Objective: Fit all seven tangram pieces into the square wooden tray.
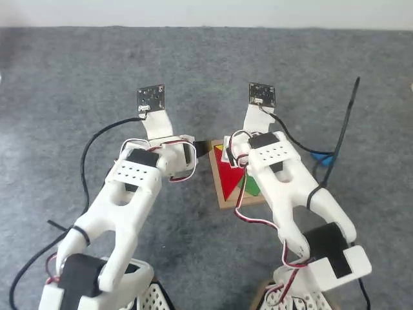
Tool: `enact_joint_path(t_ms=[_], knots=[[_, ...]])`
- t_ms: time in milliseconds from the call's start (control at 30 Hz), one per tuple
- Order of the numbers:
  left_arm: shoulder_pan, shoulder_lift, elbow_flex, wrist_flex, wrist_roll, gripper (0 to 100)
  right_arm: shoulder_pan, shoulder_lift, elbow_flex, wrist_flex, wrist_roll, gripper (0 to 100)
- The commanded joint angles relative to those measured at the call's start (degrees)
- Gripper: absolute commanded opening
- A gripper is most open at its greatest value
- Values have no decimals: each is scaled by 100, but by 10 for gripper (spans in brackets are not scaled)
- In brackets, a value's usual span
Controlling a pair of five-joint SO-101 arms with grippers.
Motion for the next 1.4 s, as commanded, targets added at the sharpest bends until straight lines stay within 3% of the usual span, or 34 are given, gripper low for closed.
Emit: enact_joint_path(t_ms=[0, 400, 1100, 1233, 1367], knots=[[44, -211, -31, -97, -62, 317, 119, -4, -53, 374, 246, 281], [44, -211, -31, -97, -62, 317, 180, -4, -53, 1112, 905, 281], [44, -220, -40, -105, -62, 317, -391, -681, 211, 1279, 897, 281], [35, -220, -40, -105, -62, 317, -127, -1112, 185, 1323, 905, 281], [18, -220, -40, -105, -62, 317, 822, -1938, 273, 1499, 1248, 281]])
